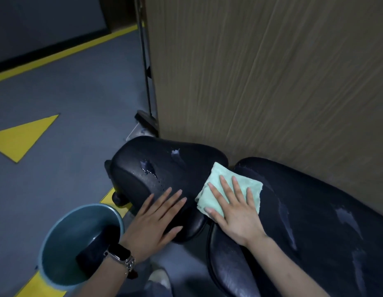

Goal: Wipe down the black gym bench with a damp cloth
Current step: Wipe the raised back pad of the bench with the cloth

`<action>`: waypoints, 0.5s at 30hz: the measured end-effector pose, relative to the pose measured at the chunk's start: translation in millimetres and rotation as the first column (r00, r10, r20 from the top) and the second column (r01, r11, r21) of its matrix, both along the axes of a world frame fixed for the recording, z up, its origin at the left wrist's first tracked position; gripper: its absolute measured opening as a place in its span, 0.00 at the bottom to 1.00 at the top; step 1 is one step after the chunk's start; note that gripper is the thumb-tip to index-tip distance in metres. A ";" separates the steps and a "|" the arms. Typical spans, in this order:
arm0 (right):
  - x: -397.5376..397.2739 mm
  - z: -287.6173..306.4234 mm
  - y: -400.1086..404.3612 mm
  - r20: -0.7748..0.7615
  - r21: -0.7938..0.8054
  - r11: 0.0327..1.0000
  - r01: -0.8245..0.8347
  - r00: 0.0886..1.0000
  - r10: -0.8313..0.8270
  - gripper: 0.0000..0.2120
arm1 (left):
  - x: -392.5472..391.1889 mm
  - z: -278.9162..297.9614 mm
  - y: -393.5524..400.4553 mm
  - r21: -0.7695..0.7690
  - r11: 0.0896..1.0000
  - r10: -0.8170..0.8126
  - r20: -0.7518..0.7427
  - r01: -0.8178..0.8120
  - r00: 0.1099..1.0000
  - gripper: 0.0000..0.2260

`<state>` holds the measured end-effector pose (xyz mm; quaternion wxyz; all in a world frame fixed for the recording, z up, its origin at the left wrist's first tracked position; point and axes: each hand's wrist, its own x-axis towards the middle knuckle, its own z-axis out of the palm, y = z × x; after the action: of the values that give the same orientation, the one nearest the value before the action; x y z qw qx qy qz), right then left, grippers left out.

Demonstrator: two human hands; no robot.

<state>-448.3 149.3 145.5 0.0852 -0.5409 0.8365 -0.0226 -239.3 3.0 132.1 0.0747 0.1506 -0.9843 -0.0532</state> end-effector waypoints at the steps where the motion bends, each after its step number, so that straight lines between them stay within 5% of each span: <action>1: -6.0 3.0 -8.6 0.044 0.008 1.000 -0.004 0.999 0.004 0.31 | 0.0 -2.6 -0.5 0.003 1.000 -0.012 0.001 0.012 1.000 0.27; 5: -27.7 16.0 -43.9 0.181 0.026 0.998 -0.052 0.982 0.046 0.29 | -0.3 -12.9 -1.9 0.018 0.999 -0.048 0.005 0.048 0.999 0.26; 15: -44.9 5.7 -89.6 0.128 0.024 0.994 -0.102 0.987 0.098 0.34 | -9.4 -16.3 -9.8 0.025 0.995 -0.097 -0.050 0.098 0.994 0.27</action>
<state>-493.1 59.7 151.1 0.1475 -0.5784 0.8013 -0.0399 -248.7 -6.9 115.8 0.0937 0.1020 -0.9876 -0.0741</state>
